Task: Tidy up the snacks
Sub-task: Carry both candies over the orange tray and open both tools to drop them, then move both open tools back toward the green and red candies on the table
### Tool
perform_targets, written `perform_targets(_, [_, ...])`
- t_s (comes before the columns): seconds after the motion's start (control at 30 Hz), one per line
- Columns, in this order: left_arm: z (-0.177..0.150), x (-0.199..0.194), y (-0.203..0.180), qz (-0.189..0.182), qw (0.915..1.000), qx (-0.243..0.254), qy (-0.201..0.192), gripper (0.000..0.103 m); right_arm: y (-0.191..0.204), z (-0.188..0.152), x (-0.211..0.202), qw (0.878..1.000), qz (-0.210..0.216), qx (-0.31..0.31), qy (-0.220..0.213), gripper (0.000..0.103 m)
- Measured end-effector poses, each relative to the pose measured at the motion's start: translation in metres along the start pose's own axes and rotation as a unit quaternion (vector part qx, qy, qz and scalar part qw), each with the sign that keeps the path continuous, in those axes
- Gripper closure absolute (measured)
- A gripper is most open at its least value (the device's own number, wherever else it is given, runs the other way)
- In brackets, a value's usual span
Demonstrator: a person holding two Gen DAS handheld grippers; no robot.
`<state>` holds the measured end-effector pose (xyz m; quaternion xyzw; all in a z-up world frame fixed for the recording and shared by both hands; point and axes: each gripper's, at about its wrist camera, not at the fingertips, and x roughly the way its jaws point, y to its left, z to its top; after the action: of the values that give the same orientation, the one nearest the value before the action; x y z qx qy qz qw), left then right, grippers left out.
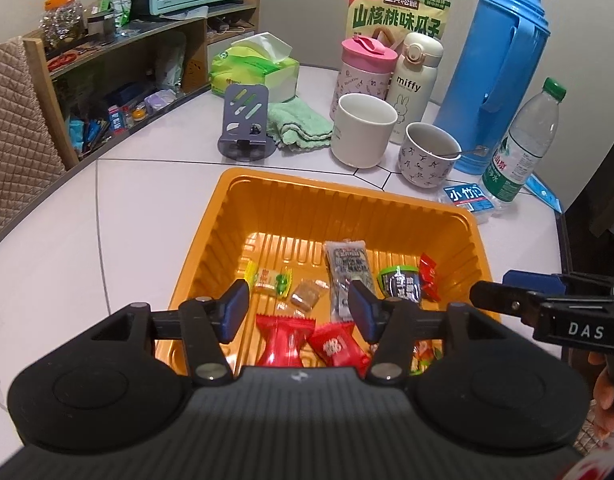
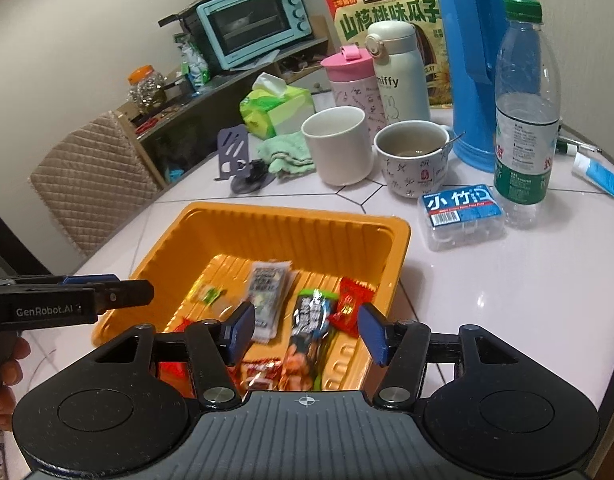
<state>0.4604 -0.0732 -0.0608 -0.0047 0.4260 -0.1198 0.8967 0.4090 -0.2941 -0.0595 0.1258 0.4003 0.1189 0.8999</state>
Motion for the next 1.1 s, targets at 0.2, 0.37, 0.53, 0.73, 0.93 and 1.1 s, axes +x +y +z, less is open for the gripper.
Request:
perform_targets(0.2, [-0.011,-0.029,-0.006,0.010,0.9999,-0.002,-0.008,0.047,0.007,-0.009,-0.025,1.000,0.012,0.000,-0.004,0.036])
perform_targets(0.37, [-0.025,-0.055,-0.008,0.009,0.9997,-0.015,-0.014,0.046,0.013,-0.019,-0.046,1.000,0.021,-0.001,-0.003,0.034])
perform_targets(0.53, [-0.044,-0.081,-0.009,0.008,0.9994,-0.032,-0.011,0.045,0.021,-0.034,-0.065,0.999,0.033,-0.012,0.006,0.033])
perform_targets(0.73, [-0.074,-0.111,-0.008,0.016,0.9985,-0.052,-0.005,0.045,0.033,-0.053,-0.083,0.998,0.050,-0.025,0.019,0.033])
perform_targets(0.93, [-0.107,-0.138,-0.005,0.027,0.9971,-0.071,0.002,0.041,0.049,-0.075,-0.096,0.996,0.064,-0.044,0.037,0.033])
perform_targets(1.1, [-0.135,-0.156,-0.001,0.034,0.9956,-0.087,0.011,0.041,0.062,-0.094,-0.104,0.994,0.073,-0.058,0.050,0.033])
